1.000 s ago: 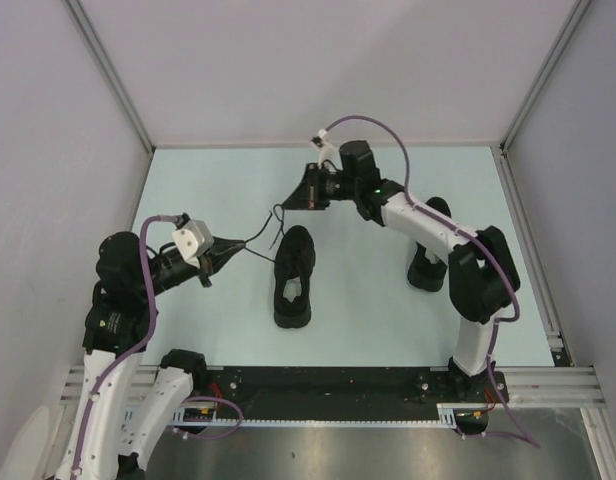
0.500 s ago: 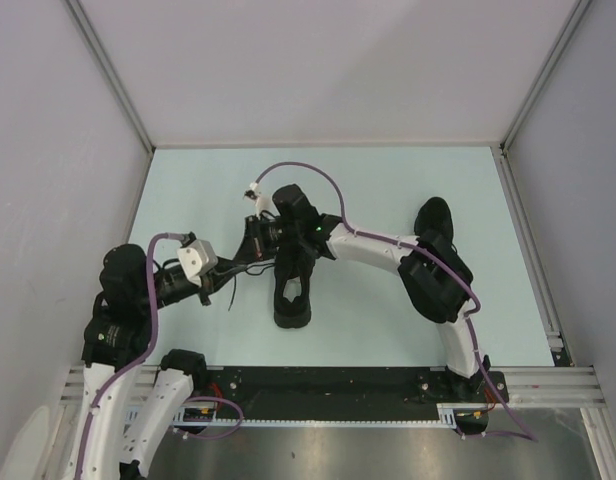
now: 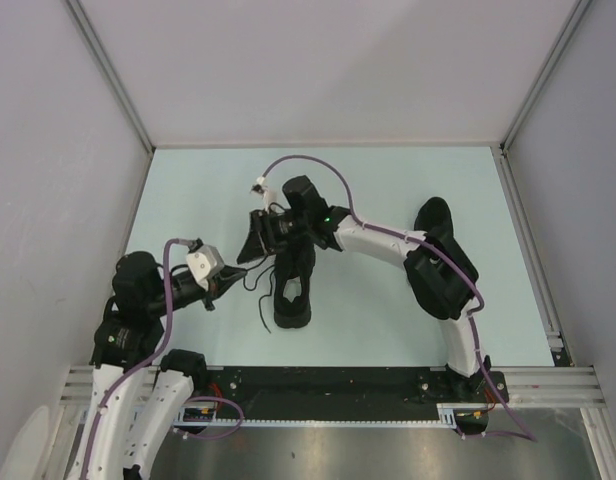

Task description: Tie the shoes

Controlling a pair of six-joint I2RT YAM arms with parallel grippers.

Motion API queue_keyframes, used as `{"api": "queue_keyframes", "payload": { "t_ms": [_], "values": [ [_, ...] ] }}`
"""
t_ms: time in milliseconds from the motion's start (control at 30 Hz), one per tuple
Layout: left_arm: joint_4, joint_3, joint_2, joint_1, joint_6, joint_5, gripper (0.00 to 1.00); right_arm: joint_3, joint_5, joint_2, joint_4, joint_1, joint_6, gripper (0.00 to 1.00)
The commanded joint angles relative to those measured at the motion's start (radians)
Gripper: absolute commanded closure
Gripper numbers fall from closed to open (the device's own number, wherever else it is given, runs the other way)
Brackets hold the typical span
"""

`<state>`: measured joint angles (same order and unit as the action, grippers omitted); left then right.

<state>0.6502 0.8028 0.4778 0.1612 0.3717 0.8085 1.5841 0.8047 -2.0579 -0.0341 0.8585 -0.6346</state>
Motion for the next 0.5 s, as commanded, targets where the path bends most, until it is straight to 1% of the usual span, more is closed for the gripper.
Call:
{"api": "queue_keyframes", "payload": {
  "t_ms": [0,33,67,100,133,167,233,267,300,333,400,433,467],
  "values": [
    [-0.193,-0.011,0.062,-0.003,-0.160,-0.182,1.00,0.047,0.037,0.122,0.019,-0.104,0.059,0.44],
    [-0.251,-0.001,0.089,-0.003,-0.183,-0.213,1.00,0.042,0.036,0.146,0.028,-0.122,0.079,0.44],
    [-0.274,0.009,0.167,-0.005,-0.215,-0.238,1.00,0.028,0.034,0.162,0.067,-0.163,0.105,0.45],
    [-0.294,0.019,0.206,-0.005,-0.227,-0.273,1.00,0.021,0.031,0.176,0.126,-0.179,0.193,0.47],
    [-0.335,0.045,0.258,-0.005,-0.244,-0.297,1.00,0.013,0.013,0.201,0.166,-0.194,0.240,0.48],
    [-0.349,0.061,0.344,-0.006,-0.270,-0.317,1.00,-0.004,0.005,0.215,0.206,-0.206,0.292,0.48],
    [-0.382,0.108,0.444,-0.011,-0.283,-0.362,1.00,-0.027,-0.013,0.252,0.308,-0.225,0.444,0.50],
    [-0.388,0.122,0.485,-0.012,-0.290,-0.379,1.00,-0.035,-0.031,0.266,0.345,-0.222,0.499,0.50],
    [-0.396,0.133,0.569,-0.017,-0.293,-0.400,1.00,-0.054,-0.045,0.280,0.412,-0.213,0.553,0.50],
    [-0.417,0.151,0.603,-0.022,-0.295,-0.422,1.00,-0.062,-0.088,0.291,0.442,-0.205,0.667,0.49],
    [-0.446,0.162,0.698,-0.038,-0.307,-0.440,1.00,-0.091,-0.133,0.321,0.500,-0.182,0.767,0.46],
    [-0.467,0.180,0.735,-0.046,-0.309,-0.445,1.00,-0.099,-0.174,0.329,0.513,-0.156,0.853,0.46],
    [-0.469,0.194,0.769,-0.049,-0.310,-0.447,1.00,-0.104,-0.192,0.335,0.523,-0.144,0.896,0.45]
  ]
}}
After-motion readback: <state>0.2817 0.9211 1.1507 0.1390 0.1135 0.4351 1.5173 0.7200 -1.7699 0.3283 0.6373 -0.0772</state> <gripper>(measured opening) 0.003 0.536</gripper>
